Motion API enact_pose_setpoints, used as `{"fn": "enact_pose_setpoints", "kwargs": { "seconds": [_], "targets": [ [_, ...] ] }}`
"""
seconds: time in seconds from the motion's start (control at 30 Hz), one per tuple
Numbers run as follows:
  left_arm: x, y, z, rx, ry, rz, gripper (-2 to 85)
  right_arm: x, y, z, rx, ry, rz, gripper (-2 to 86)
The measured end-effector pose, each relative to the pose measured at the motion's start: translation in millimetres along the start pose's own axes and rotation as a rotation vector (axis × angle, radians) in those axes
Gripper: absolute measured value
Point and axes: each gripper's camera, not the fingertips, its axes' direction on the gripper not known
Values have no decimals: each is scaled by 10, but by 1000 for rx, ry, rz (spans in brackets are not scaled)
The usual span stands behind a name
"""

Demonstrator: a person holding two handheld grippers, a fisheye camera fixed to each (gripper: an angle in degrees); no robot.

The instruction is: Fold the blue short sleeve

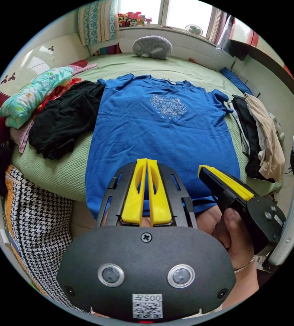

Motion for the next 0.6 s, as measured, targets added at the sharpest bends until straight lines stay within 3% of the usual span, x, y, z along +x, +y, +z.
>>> {"fn": "enact_pose_setpoints", "kwargs": {
  "seconds": [0.6],
  "targets": [
    [-17, 8, 48, 6, -14, 12, -7, 48, -27, 42, -2, -10, 6, -13]
  ]
}}
